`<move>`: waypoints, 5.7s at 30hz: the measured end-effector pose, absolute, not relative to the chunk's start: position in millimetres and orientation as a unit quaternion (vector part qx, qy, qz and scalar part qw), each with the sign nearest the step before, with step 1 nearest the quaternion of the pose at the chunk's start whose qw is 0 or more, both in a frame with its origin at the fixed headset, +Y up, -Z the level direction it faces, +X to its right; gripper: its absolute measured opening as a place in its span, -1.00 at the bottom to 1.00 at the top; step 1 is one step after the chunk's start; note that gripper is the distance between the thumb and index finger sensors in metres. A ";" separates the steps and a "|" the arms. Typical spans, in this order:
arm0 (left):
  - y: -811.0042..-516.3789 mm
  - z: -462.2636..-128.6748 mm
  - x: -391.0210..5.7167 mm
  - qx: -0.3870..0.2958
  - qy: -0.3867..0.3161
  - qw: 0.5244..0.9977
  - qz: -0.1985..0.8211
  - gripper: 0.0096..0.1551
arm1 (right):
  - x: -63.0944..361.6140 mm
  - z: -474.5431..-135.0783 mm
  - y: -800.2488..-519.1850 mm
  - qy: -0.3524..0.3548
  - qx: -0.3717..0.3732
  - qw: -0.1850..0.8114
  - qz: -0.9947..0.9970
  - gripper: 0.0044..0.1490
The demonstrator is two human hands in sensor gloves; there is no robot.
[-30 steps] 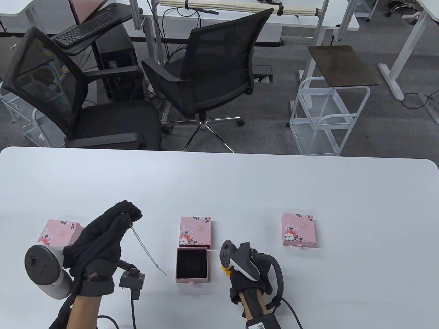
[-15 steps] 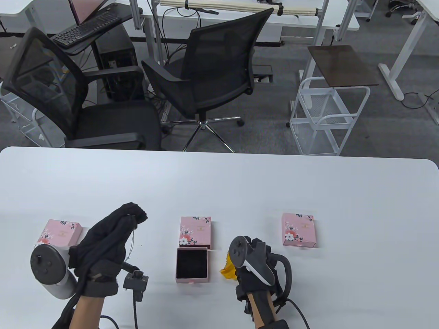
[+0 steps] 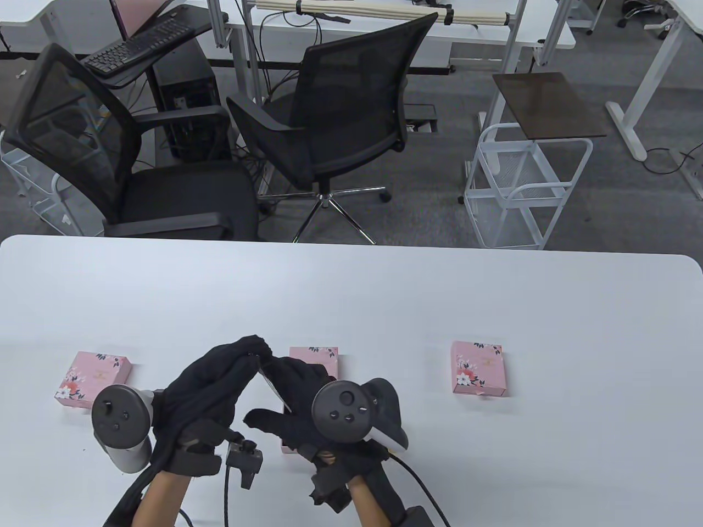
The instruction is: Dust necklace
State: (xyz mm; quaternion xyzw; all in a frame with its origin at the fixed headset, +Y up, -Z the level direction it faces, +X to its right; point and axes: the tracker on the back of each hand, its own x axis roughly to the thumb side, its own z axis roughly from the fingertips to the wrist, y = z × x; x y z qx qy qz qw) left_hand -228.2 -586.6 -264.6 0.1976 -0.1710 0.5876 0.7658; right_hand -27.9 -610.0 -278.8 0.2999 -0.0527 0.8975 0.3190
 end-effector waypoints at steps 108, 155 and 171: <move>-724.4 -334.3 -173.4 -0.061 -0.136 0.980 0.128 -0.61 | -0.5 -343.6 -712.1 0.133 0.155 0.168 0.964 -0.55; -768.9 -348.0 -180.2 -0.122 -0.137 0.974 0.132 -0.32 | -23.0 -286.1 -736.6 0.091 0.220 -0.085 0.968 -0.36; -767.5 -349.6 -182.7 -0.130 -0.131 0.971 0.150 -0.35 | -29.5 -283.8 -745.5 -0.004 0.213 -0.143 0.967 -0.52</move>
